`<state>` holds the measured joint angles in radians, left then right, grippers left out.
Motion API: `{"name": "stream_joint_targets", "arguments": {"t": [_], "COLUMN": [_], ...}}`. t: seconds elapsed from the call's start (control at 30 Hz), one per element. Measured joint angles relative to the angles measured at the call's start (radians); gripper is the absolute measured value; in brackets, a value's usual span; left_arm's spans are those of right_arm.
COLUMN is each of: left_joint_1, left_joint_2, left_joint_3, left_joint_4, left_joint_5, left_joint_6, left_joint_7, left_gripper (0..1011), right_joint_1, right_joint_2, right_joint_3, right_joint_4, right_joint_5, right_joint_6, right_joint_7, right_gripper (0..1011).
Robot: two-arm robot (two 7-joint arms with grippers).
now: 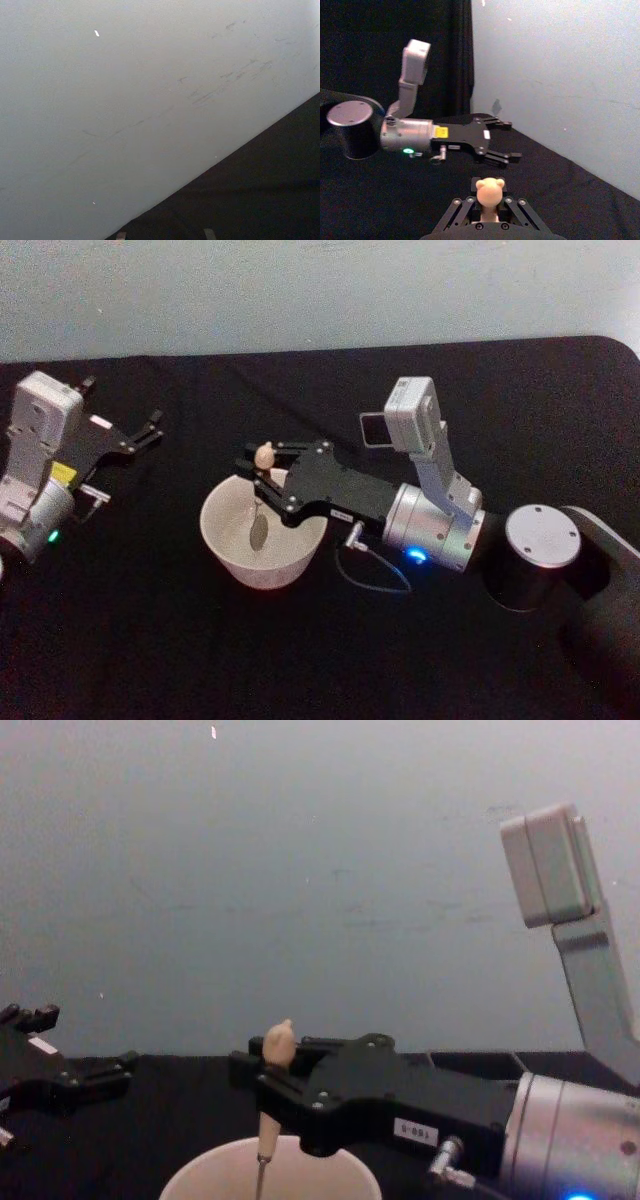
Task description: Pick up the stirring spoon with one hand, stir inside the cup, then place it back in its original position.
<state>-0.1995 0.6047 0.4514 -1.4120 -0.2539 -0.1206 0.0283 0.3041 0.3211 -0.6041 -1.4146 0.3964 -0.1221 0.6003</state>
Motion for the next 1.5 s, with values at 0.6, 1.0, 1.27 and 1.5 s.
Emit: {"name": "stream_joint_targets", "arguments": {"t": [0.6, 1.0, 1.27, 1.5], "left_joint_1": [0.000, 0.000, 0.000, 0.000], "left_joint_2": [0.000, 0.000, 0.000, 0.000], "left_joint_3": [0.000, 0.000, 0.000, 0.000], "left_joint_4": [0.000, 0.000, 0.000, 0.000], "left_joint_5": [0.000, 0.000, 0.000, 0.000], "left_joint_6": [0.000, 0.000, 0.000, 0.000], "left_joint_7": [0.000, 0.000, 0.000, 0.000], "left_gripper": [1001, 1001, 1001, 1001], "right_joint_1": [0.003, -0.030, -0.057, -0.073], "right_joint_2": [0.001, 0.032, 0.058, 0.076], "right_joint_3": [0.037, 0.053, 0.059, 0.054], "right_joint_4": [0.025, -0.020, -0.065, -0.091], "right_joint_5": [-0.007, 0.002, 0.017, 0.021], "right_joint_6": [-0.008, 0.000, 0.005, 0.010], "right_joint_7": [-0.020, -0.015, -0.004, 0.005], "right_gripper": [168, 168, 168, 168]}}
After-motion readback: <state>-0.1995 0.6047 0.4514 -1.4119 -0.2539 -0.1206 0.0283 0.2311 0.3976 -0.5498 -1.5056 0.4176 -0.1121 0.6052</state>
